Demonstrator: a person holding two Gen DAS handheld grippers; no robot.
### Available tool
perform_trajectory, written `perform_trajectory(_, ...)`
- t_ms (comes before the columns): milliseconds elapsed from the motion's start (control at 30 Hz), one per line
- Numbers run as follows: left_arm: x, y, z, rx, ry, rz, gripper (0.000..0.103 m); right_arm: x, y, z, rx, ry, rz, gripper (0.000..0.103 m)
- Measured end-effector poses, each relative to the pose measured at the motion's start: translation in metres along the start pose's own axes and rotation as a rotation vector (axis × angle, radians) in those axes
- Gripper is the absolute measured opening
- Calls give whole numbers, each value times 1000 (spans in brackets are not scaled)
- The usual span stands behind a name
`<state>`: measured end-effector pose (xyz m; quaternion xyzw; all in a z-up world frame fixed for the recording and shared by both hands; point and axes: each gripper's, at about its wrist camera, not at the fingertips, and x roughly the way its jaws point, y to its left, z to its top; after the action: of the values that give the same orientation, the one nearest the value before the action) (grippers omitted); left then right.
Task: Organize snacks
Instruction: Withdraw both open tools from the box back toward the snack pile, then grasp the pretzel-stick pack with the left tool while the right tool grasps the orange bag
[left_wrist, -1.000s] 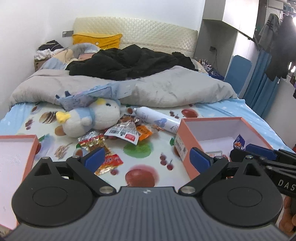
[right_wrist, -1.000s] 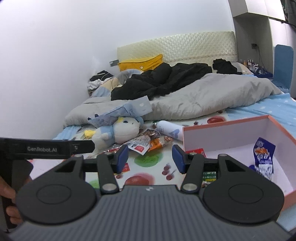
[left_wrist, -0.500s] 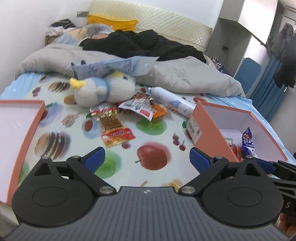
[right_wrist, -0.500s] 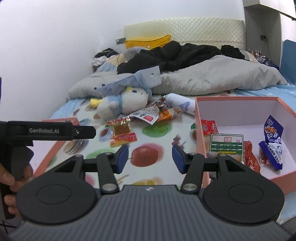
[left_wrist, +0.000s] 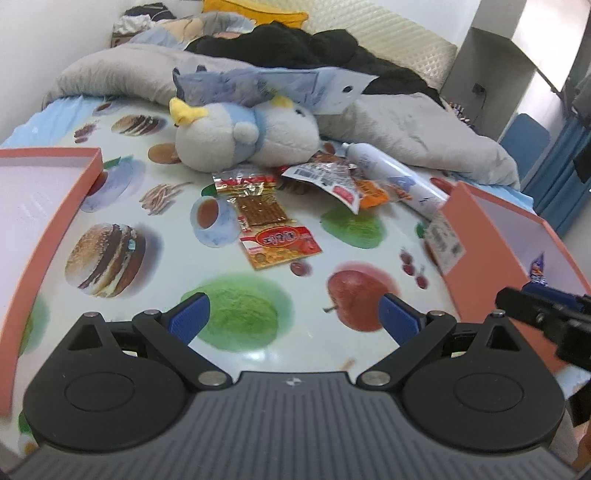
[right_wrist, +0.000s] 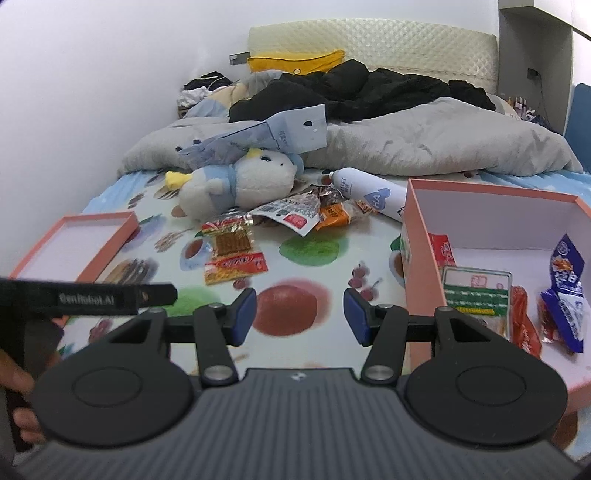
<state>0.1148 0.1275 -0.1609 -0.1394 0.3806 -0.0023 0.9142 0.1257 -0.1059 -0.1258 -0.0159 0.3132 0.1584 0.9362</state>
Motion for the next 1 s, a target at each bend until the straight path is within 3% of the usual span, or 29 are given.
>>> perform_trajectory(500, 114, 22, 40, 15, 23, 65, 99, 112, -12, 41, 140, -12, -26, 54)
perform_trajectory(1000, 199, 18, 80, 180, 24, 135, 99, 207, -45, 60, 383, 1, -174, 54)
